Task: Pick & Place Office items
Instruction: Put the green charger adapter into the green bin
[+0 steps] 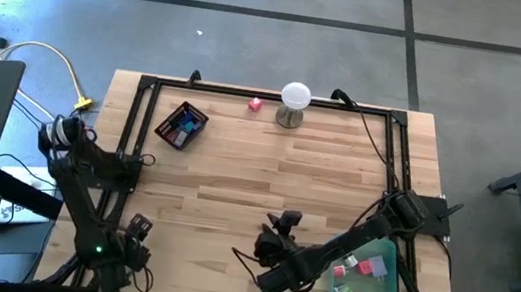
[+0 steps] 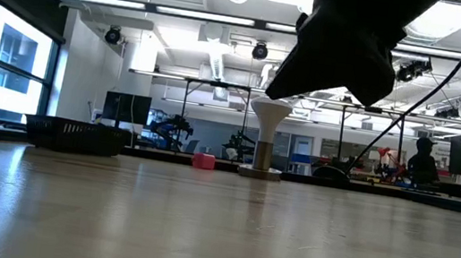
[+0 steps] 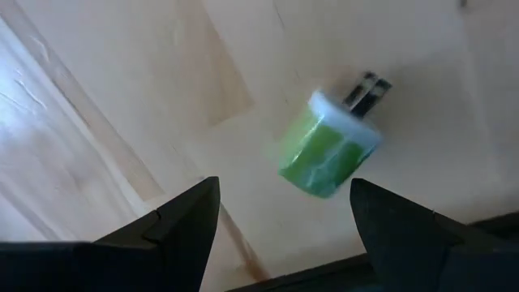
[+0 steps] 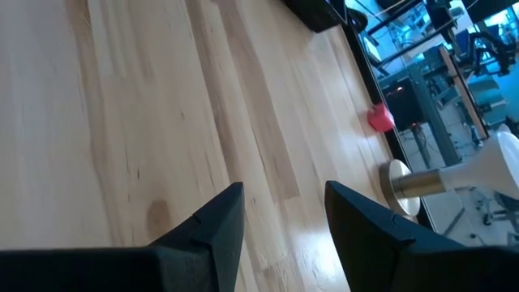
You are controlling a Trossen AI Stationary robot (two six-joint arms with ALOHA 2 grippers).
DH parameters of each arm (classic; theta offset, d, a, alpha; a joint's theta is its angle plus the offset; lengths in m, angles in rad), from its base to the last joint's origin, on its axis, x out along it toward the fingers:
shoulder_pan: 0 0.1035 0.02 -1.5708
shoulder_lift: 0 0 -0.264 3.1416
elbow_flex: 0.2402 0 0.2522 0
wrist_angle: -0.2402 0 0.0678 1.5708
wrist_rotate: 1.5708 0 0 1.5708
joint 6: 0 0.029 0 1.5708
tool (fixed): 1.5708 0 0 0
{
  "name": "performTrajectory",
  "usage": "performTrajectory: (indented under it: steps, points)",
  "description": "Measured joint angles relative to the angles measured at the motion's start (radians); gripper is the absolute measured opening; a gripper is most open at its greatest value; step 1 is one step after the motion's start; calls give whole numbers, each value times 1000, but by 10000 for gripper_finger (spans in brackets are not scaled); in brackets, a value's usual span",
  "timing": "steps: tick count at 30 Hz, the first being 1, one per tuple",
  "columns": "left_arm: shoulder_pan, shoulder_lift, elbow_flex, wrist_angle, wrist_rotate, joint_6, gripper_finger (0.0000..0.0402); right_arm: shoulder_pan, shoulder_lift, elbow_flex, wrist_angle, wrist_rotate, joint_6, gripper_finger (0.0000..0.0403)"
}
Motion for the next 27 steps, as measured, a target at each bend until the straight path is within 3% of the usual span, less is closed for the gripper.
performTrajectory:
  steps: [10, 27]
  points:
    - [1, 123, 4, 4, 23, 47, 266, 0, 0, 0, 29, 0, -12, 159]
    - [28, 124, 4, 47, 18, 331, 266, -4, 0, 0, 36, -3, -10, 159]
